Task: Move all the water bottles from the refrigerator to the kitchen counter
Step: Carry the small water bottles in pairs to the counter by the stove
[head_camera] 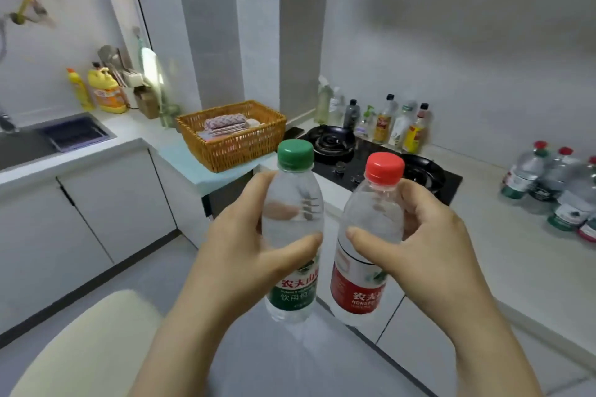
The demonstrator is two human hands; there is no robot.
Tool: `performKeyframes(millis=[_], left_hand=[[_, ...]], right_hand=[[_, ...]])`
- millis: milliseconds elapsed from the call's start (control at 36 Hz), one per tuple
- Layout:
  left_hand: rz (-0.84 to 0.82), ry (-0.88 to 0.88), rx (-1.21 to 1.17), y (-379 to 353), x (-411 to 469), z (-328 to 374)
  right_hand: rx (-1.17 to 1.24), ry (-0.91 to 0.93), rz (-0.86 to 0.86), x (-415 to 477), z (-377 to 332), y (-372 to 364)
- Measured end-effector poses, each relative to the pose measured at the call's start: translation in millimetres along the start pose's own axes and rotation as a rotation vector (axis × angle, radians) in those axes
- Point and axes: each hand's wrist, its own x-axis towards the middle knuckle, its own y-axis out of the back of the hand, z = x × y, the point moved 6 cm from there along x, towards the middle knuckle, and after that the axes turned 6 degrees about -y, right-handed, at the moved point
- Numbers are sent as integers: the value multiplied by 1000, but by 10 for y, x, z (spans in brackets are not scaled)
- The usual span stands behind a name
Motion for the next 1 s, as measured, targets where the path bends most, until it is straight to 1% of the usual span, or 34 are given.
performKeyframes(millis=[167,306,444,611,778,1000], left_hand=[[-144,-38,-88,-541,297,40],[-219,-82,-122,-973,514,157],[-278,-144,-103,-1480,771,386],[-330,-182,-104,-2142,1065,679],[-343,-205,-102,-2702,1277,892],[-400,-206,-91,-3330,1539,971]], right_hand=[[-59,-123,150,11,298,405],[-62,-152,226,75,521,760],[-74,-180,298,174,780,1216],[-70,-193,350,348,1078,1840],[-101,-199,356,527,1319,2330],[-130,-304,362,741,1755,2768]])
